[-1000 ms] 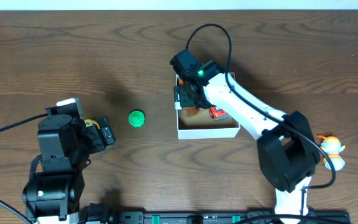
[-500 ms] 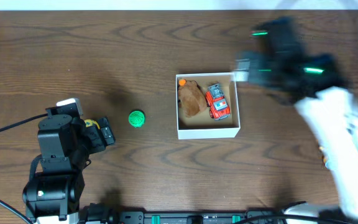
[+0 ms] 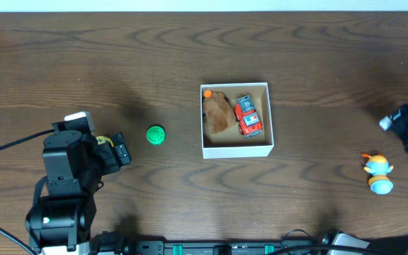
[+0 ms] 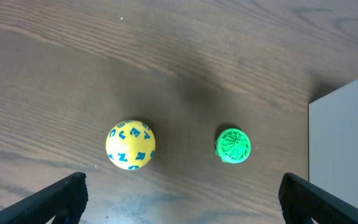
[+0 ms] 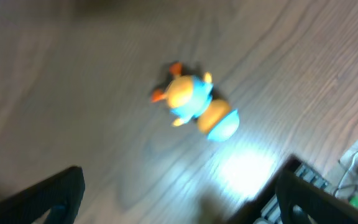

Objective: Pack container
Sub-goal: 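Grasp the orange-and-blue duck figure with the right gripper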

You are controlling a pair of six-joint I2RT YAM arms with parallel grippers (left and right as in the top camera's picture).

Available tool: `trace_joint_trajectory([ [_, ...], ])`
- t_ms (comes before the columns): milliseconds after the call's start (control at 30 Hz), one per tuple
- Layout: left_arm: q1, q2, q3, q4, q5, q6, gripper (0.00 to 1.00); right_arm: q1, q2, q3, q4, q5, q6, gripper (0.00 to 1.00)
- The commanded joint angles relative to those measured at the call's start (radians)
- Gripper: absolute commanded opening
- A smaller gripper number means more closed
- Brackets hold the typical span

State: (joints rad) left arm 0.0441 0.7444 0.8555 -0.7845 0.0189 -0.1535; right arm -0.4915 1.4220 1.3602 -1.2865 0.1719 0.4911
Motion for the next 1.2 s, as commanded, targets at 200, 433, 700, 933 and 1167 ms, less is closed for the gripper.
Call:
trace_joint_trajectory([
  [200,0.003,-0.001,0.020,-0.001,-0.005,-0.001,0.98,-0.124,0.035,-0.358,0.295,-0.019,-0.142,0.99],
  [433,0.003,-0.001,0.020,-0.002,-0.005,-0.001,0.98,-0.131,0.057,-0.510,0.502,-0.019,-0.141,0.98],
  [700,0.003,-0.001,0.020,-0.023,-0.005,-0.001,0.98,-0.132,0.092,-0.558,0.565,-0.019,-0.135,0.61],
  [933,0.003,-0.001,0.020,-0.023,-0.005,-0.001,0.98,-0.132,0.103,-0.558,0.561,-0.019,-0.132,0.01],
  [1167,0.003,-0.001,0.020,-0.022,-0.005,-0.001,0.98,-0.129,0.102,-0.558,0.561,-0.046,-0.133,0.01],
])
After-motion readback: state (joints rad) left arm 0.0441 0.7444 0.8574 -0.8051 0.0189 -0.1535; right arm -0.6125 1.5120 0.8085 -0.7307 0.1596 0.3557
